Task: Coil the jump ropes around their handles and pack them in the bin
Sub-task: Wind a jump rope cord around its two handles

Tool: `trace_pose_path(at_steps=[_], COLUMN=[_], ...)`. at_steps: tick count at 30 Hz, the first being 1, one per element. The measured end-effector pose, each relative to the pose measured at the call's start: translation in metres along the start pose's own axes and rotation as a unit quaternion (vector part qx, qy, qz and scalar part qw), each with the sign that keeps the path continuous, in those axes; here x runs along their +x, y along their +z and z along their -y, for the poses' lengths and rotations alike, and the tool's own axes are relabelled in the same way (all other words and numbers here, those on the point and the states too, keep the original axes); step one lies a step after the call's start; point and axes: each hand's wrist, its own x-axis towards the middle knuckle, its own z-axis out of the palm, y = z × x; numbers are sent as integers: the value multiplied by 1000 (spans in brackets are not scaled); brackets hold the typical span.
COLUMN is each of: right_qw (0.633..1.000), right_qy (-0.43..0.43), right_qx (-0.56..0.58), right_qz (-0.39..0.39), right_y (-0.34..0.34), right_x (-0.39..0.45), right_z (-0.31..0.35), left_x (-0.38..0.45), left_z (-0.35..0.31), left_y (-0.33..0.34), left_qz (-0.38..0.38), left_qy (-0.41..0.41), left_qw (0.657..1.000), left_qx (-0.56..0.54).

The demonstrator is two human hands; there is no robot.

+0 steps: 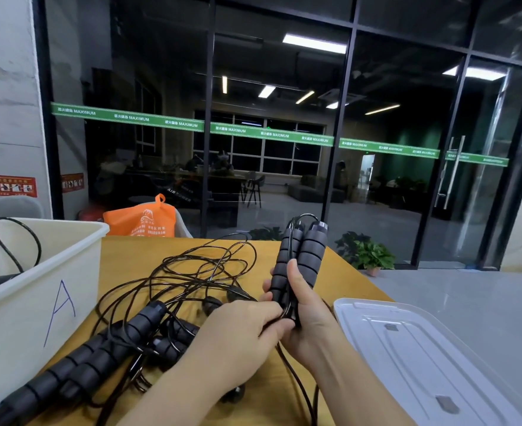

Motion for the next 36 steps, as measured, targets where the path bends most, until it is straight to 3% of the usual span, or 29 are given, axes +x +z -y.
trace_pose_path(at_steps=[5,13,19,23,26,30,32,34,36], right_qw=[999,998,993,989,986,952,928,888,826], right_qy=[2,-11,6,30,26,-4,-19,-46,-92], right_qx=[-50,-59,37,-25,-116,-269,-335,-424,-530], right_qz=[13,12,112,141,118,144,164,171,170], right_y=[-1,-1,-18,-21,-21,-21,-18,-14,-8], right_x=[-2,-5,-1,-2,-3,-5,-7,-9,-14], right_z=[0,3,26,24,22,18,17,15,12], left_x=[-1,3,-1,1,0,-3,-3,-4,-6], left_z=[1,11,37,51,64,66,69,72,74], left_y=[-4,-12,-18,-25,-28,-30,-31,-31,-33], left_qz=[41,89,131,60,-34,-136,-140,-133,-140], left_qy=[25,-28,-89,-75,-58,-33,-56,-58,-55], left_qw=[998,996,982,989,997,988,986,987,987], left_qx=[47,7,-102,-108,-25,65,75,71,59])
